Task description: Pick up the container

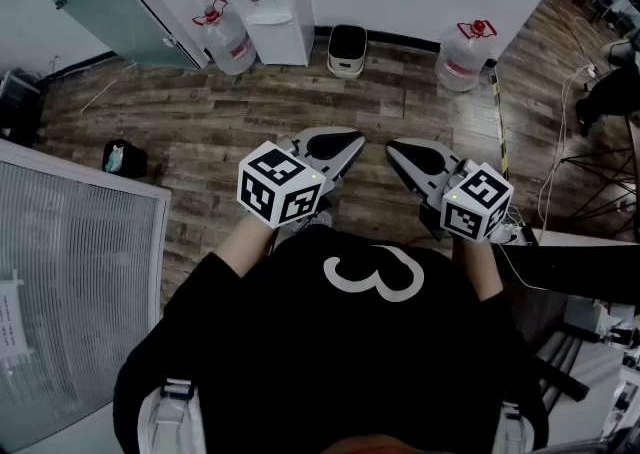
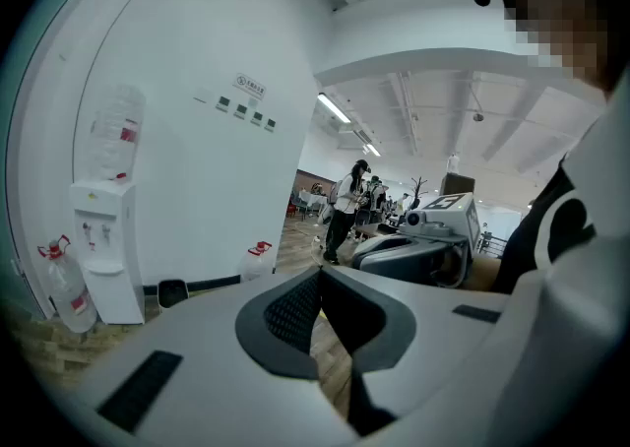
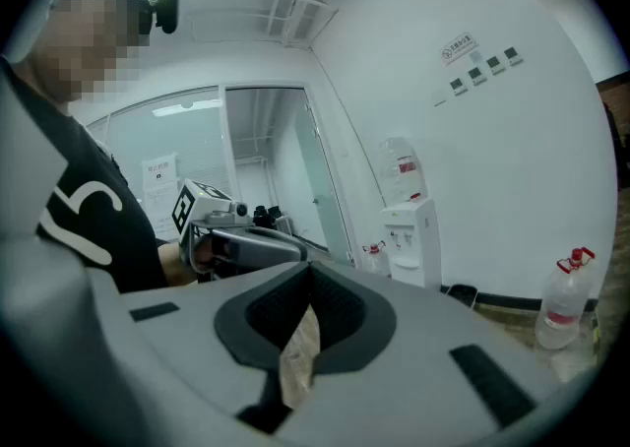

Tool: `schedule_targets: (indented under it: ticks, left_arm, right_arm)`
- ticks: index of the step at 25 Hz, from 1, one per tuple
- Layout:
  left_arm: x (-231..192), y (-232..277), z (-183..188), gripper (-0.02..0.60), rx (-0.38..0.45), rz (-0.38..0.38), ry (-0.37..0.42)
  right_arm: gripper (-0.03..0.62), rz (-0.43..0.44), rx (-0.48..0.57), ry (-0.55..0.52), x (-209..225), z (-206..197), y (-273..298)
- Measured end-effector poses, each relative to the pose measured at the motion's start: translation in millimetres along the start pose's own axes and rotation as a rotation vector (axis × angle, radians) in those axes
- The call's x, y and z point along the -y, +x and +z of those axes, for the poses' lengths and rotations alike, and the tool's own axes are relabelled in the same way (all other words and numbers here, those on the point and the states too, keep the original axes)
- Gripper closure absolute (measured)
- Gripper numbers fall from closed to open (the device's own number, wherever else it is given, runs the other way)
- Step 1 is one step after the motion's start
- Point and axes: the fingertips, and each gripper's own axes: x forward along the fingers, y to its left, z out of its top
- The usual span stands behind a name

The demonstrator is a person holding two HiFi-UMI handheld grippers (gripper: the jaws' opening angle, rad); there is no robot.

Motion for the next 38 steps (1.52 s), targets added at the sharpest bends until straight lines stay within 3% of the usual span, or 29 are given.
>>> schedule_targets:
  ticks: [7,19,28,38]
  left_arm:
    - [14,-1,4,0.565,0.003,0.012,0.019]
    - [-10,11,-5,0.565,-0.014,0.016,-0.012]
    - [-71,37,1,0.565,-0.042,0.000,-0.043]
    - [-195,85,18,0.565,-0.116,-0.030,-0.120]
  right_arm:
    - [0.568,0.015,0.013,-0.015,-6,3,-12]
    - [0.568,0.063,0.004,0.030,10,-6,10]
    - [0.568,0.065,-0.009,0.089,63,-4,54]
    - [0.568,0.025,-0.047,0.190,158,11,144]
